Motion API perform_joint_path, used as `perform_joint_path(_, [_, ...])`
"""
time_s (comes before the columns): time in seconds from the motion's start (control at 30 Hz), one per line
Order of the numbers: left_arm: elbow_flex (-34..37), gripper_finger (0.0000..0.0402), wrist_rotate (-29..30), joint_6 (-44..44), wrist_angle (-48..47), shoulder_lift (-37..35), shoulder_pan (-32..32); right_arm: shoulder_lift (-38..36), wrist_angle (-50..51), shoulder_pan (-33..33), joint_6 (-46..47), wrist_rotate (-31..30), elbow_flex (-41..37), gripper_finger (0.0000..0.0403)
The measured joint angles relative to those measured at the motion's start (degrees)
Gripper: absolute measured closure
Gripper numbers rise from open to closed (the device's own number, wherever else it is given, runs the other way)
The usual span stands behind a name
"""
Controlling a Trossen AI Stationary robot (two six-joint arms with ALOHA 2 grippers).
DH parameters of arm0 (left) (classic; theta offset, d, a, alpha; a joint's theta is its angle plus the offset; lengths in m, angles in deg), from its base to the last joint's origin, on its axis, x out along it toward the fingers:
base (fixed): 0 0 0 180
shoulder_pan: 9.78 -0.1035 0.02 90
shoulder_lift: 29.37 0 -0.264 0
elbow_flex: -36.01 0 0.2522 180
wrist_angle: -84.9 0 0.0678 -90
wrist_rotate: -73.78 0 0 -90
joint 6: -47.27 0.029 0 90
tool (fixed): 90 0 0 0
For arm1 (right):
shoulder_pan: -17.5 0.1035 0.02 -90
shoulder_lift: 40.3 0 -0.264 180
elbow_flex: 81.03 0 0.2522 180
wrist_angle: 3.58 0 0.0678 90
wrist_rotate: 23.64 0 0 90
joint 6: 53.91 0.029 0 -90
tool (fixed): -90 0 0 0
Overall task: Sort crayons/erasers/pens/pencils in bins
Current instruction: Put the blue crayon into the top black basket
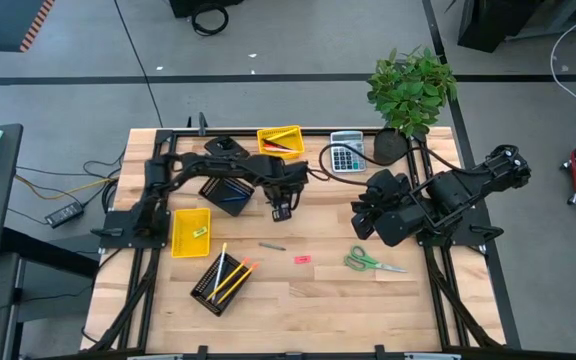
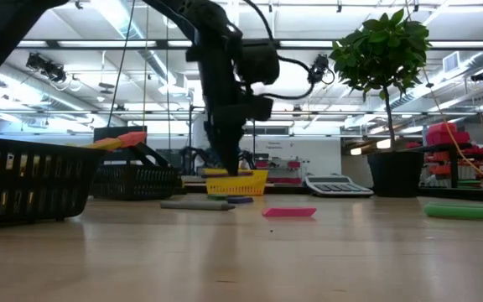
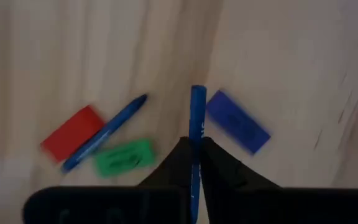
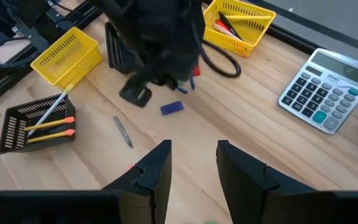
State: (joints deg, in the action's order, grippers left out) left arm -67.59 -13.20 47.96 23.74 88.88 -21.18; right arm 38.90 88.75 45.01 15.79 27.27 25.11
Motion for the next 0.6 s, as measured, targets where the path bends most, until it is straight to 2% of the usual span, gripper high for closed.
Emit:
perform_joint_path(0.1, [0.11,0.0392,0.39,0.0,-2.28,-1.75,-0.73,0.0,0.12,0.0,-1.35,-0.04,0.0,0.027])
perform_joint_path(0.37, [-0.02,0.0394,1.26,3.66,-11.3,-8.6,-2.23,0.0,0.62,0.0,-4.25,-0.21,0.0,0.027])
perform_joint_path(0.6, [-0.13,0.0377,1.29,4.43,-11.11,-10.85,-3.17,-0.02,1.15,0.0,-5.67,-2.52,0.0,0.027])
